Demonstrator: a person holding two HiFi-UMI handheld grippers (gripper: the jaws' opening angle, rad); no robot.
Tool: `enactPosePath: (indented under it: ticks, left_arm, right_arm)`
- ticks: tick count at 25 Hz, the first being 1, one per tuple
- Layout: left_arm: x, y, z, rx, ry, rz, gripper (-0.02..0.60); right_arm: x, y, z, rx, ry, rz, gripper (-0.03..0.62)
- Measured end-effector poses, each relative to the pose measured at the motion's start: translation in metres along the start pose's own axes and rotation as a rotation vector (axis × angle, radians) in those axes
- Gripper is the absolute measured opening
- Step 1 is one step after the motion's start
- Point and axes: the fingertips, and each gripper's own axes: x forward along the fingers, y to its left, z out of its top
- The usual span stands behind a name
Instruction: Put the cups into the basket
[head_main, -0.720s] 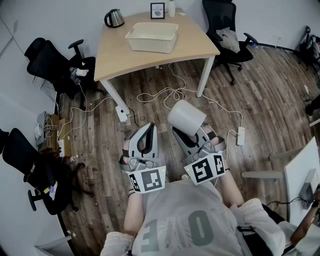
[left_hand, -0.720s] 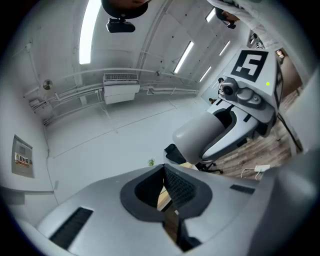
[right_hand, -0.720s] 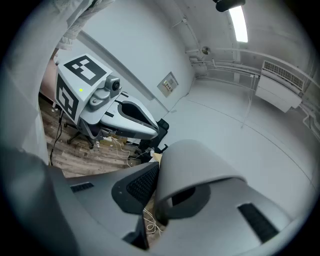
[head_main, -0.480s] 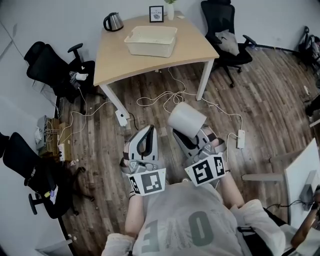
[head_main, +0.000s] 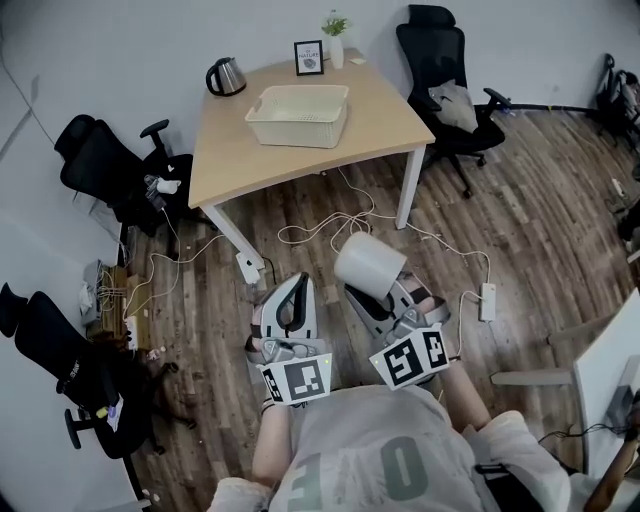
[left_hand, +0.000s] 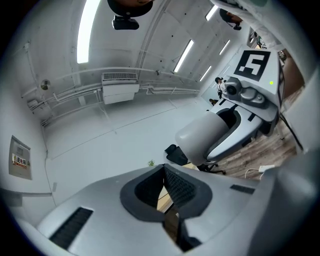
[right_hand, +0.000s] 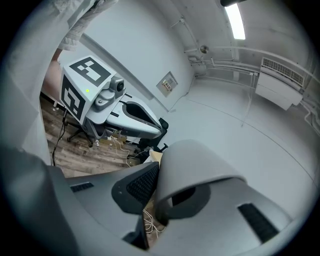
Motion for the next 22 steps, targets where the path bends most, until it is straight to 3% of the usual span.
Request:
enactPosePath:
  ticks: [10,13,22]
  left_arm:
    - [0.040,0.001,-0.004,-0.062,-0.005,0.022,0.009]
    - [0.058,0.012,-0.016,-0.089,-0.029,0.025,0.009]
    - [0.104,0.062,-0.043,-0.076,-0.062,0.026,0.009]
  right_arm:
    - [0.005,-0.019,-0.034,-0.001,0.029,0.047,0.041]
    - [0.025,-0.023,-0.041,-0.018,0.053,0.050,0.041]
    - [0.101,-0.045,-0.031,-0.038,0.065,0.067,0.041]
